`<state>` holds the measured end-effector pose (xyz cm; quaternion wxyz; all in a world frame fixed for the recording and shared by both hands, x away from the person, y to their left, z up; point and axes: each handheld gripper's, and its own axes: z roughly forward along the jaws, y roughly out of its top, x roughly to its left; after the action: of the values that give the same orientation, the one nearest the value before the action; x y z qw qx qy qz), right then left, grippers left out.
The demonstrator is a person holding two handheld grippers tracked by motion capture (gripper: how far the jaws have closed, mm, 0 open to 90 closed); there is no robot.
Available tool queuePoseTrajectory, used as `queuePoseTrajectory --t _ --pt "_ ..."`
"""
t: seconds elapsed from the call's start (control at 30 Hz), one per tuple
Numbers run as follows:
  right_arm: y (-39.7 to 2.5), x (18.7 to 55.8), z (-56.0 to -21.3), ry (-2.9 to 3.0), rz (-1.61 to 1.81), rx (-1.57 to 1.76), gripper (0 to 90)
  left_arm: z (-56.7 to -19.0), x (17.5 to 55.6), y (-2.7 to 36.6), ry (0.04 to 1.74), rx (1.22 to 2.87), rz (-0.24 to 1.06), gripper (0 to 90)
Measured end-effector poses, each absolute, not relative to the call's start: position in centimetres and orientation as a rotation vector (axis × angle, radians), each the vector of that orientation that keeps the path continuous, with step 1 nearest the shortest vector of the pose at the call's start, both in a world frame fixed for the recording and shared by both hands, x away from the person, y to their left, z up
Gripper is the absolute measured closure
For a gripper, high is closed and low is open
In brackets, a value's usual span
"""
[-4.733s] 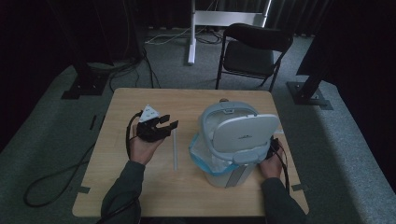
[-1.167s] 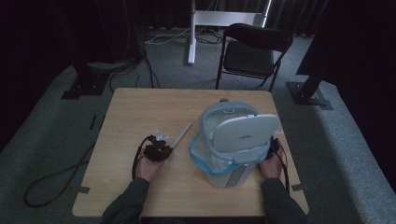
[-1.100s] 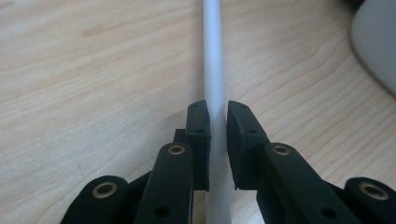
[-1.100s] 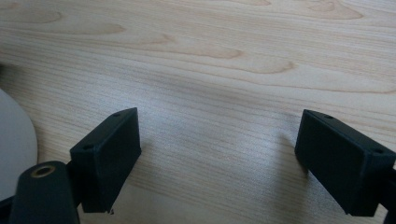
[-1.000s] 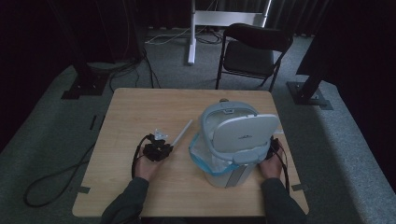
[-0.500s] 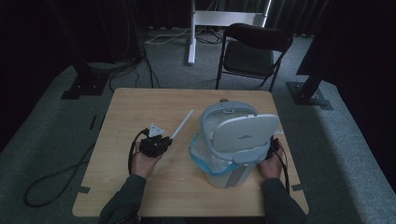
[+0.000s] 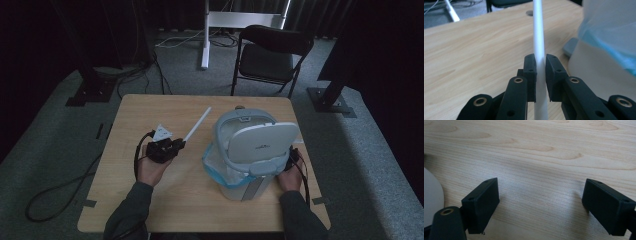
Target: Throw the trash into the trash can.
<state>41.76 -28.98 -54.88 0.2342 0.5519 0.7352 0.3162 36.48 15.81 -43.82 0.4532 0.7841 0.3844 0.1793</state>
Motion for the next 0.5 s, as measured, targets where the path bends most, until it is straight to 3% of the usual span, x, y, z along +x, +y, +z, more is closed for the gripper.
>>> queuePoseTrajectory --t 0.5 --pt "-29.0 41.8 -54.9 2.018 0.868 1.515 13.2 -42.0 35.5 16.0 0.832 1.899 0.408 79.4"
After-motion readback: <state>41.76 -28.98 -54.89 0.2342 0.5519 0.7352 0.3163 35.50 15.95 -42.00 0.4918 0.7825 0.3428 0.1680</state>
